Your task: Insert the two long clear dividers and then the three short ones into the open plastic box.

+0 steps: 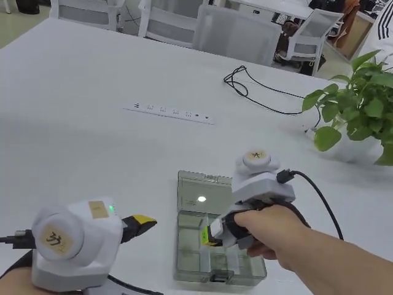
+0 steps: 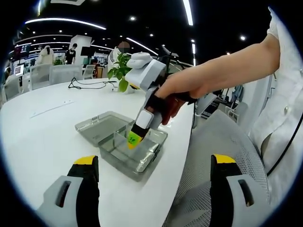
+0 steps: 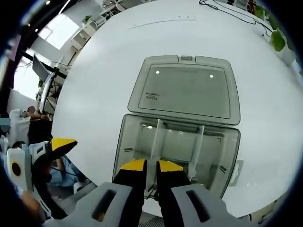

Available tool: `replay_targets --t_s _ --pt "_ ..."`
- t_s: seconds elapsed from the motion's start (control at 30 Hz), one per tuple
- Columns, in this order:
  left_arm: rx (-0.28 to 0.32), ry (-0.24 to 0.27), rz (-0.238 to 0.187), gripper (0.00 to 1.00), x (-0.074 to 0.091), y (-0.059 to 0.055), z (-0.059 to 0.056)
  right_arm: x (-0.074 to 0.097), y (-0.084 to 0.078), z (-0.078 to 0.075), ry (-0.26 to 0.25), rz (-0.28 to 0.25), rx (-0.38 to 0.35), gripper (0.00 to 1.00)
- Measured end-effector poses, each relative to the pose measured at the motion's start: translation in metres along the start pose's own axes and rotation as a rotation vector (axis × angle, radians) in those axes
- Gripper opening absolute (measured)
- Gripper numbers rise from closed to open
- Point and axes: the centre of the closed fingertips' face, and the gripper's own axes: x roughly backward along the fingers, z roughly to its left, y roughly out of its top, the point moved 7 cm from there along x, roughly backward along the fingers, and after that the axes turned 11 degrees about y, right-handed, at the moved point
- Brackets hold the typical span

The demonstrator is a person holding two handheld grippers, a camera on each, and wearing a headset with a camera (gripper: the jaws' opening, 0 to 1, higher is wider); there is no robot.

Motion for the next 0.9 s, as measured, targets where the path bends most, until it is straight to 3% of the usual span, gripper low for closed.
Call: replay_targets --t_s 0.4,0.8,0.9 --pt "-0.002 0.003 0.001 1.0 0.0 0.002 0.003 0.001 -0.003 -0.003 0.051 -0.034 -0.017 0.11" --pt "-0.011 0.005 0.003 1.0 -0.001 0.009 0.003 0.029 0.005 -0.004 0.116 -0.132 0.033 0.2" --pt "-0.015 0.008 0.004 1.0 0.0 0.011 0.004 0.042 0.009 -0.004 0.15 -0.178 0.057 0.24"
